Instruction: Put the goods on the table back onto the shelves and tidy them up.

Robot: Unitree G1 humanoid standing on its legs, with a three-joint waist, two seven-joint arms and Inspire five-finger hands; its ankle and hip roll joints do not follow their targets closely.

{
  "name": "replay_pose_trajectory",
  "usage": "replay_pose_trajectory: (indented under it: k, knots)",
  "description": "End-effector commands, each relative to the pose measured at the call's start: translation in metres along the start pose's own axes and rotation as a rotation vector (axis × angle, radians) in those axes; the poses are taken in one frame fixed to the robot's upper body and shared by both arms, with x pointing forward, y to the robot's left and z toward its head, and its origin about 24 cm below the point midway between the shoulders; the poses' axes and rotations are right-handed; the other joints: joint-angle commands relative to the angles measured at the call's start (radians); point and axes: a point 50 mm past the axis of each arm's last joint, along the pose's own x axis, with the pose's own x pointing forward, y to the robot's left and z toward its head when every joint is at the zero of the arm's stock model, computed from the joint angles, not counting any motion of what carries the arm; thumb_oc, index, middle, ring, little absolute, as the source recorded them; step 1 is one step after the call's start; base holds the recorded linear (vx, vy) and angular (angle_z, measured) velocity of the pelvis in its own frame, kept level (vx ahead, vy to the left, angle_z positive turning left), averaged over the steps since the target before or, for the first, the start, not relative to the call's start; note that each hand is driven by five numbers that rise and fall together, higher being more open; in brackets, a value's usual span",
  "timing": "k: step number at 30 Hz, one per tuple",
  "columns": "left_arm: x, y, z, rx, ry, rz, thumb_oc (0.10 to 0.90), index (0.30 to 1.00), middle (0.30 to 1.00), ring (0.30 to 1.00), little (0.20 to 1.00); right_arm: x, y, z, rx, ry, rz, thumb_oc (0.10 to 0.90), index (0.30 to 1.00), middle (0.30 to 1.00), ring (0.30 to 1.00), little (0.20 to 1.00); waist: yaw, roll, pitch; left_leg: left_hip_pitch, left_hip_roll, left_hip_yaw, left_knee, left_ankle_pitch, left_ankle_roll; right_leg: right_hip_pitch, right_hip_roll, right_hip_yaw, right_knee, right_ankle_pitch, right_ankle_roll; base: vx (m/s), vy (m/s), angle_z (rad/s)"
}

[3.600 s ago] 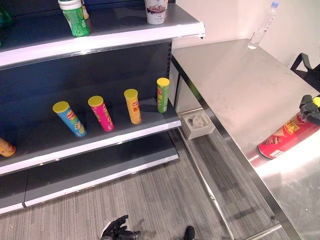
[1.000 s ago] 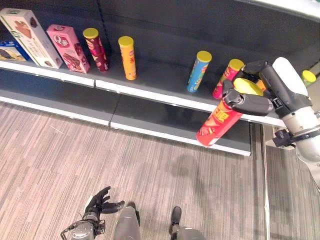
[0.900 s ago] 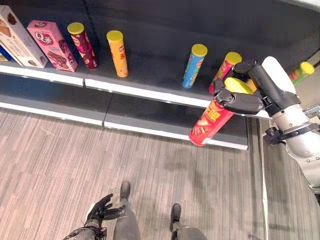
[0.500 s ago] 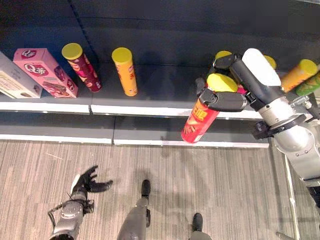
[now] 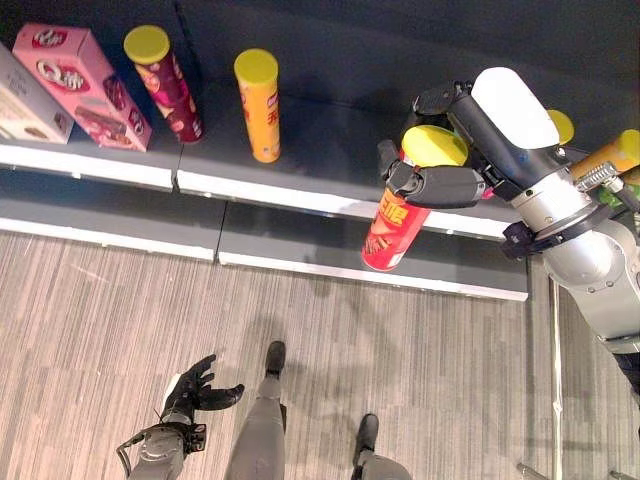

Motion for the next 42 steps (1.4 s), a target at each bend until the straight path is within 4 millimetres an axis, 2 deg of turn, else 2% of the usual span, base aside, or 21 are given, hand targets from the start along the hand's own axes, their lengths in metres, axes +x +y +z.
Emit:
replay_pose_trajectory:
  k: [1,6,7,9,10,15,20,29,36,42]
  knots:
    - [-0.007,0.016,-0.002,-0.013,-0.027,0.068,0.8,0.9,0.9,0.9,0.9,0.022,-0.041,0.01,-0.179,-0.078,-0.22,0.4,0.3,0.3,0.3,0.3,0.036,0.038,-0.056,0.07,0.098,-0.061,0.026,-0.143,-0.045,-0.025,0.002,0.029,0.103,-0.016,0.013,-0.02,-0.04,0.09]
    - [-0.007,0.011,-0.001,-0.011,-0.034,0.058,0.8,0.9,0.9,0.9,0.9,0.029,-0.048,-0.012,-0.318,0.028,-0.266,0.4,0.3,0.3,0.3,0.3,0.074,0.057,-0.032,0.052,0.082,-0.103,0.019,-0.132,-0.048,-0.027,0.003,-0.009,0.122,-0.031,0.011,-0.01,-0.031,0.18]
    - [-0.006,0.009,-0.001,-0.01,-0.035,0.053,0.8,0.9,0.9,0.9,0.9,0.029,-0.053,-0.02,-0.372,0.066,-0.292,0.4,0.3,0.3,0.3,0.3,0.091,0.067,-0.024,0.04,0.073,-0.122,0.019,-0.128,-0.05,-0.025,0.002,-0.03,0.13,-0.037,0.011,0.0,-0.017,0.23]
    - [-0.006,0.009,-0.001,-0.011,-0.035,0.052,0.8,0.9,0.9,0.9,0.9,0.029,-0.053,-0.021,-0.373,0.065,-0.292,0.4,0.3,0.3,0.3,0.3,0.088,0.069,-0.025,0.038,0.073,-0.125,0.02,-0.128,-0.05,-0.025,0.002,-0.033,0.131,-0.038,0.011,0.0,-0.018,0.3]
    - [-0.006,0.007,-0.001,0.0,-0.035,0.046,0.8,0.9,0.9,0.9,0.9,0.028,-0.058,-0.027,-0.422,0.098,-0.319,0.4,0.3,0.3,0.3,0.3,0.105,0.078,-0.017,0.025,0.066,-0.142,0.023,-0.125,-0.051,-0.027,-0.001,-0.052,0.138,-0.045,0.011,0.0,-0.035,0.36]
    - [-0.003,0.002,0.0,0.008,-0.032,0.038,0.8,0.9,0.9,0.9,0.9,0.025,-0.069,-0.042,-0.51,0.164,-0.386,0.4,0.3,0.3,0.3,0.3,0.134,0.097,-0.005,-0.006,0.047,-0.187,0.03,-0.118,-0.052,-0.03,-0.007,-0.104,0.152,-0.059,0.008,0.01,-0.028,0.39]
    - [-0.002,-0.005,0.005,0.011,-0.05,0.019,0.8,0.9,0.9,0.9,0.9,0.025,-0.081,-0.045,-0.605,0.183,-0.426,0.4,0.3,0.3,0.3,0.3,0.157,0.113,0.0,-0.026,0.028,-0.219,0.026,-0.112,-0.054,-0.029,-0.015,-0.139,0.155,-0.071,0.008,0.02,-0.014,0.21]
    - [0.001,-0.013,0.011,0.016,-0.072,-0.008,0.8,0.9,0.9,0.9,0.9,0.023,-0.09,-0.05,-0.68,0.203,-0.444,0.4,0.3,0.3,0.3,0.3,0.173,0.118,0.015,-0.055,0.011,-0.241,0.041,-0.112,-0.057,-0.03,-0.018,-0.171,0.163,-0.087,0.004,0.0,-0.011,0.08]
    - [0.001,-0.016,0.012,0.014,-0.075,-0.011,0.8,0.9,0.9,0.9,0.9,0.025,-0.1,-0.059,-0.672,0.253,-0.485,0.4,0.3,0.3,0.3,0.3,0.189,0.108,0.026,-0.065,0.006,-0.26,0.039,-0.117,-0.058,-0.035,-0.018,-0.179,0.162,-0.087,0.004,0.0,-0.007,0.04]
    - [0.001,-0.019,0.01,0.018,-0.069,-0.019,0.8,0.9,0.9,0.9,0.9,0.024,-0.097,-0.066,-0.655,0.284,-0.478,0.4,0.3,0.3,0.3,0.3,0.193,0.11,0.026,-0.071,-0.003,-0.265,0.033,-0.114,-0.058,-0.032,-0.018,-0.19,0.152,-0.084,0.004,0.01,-0.001,0.07]
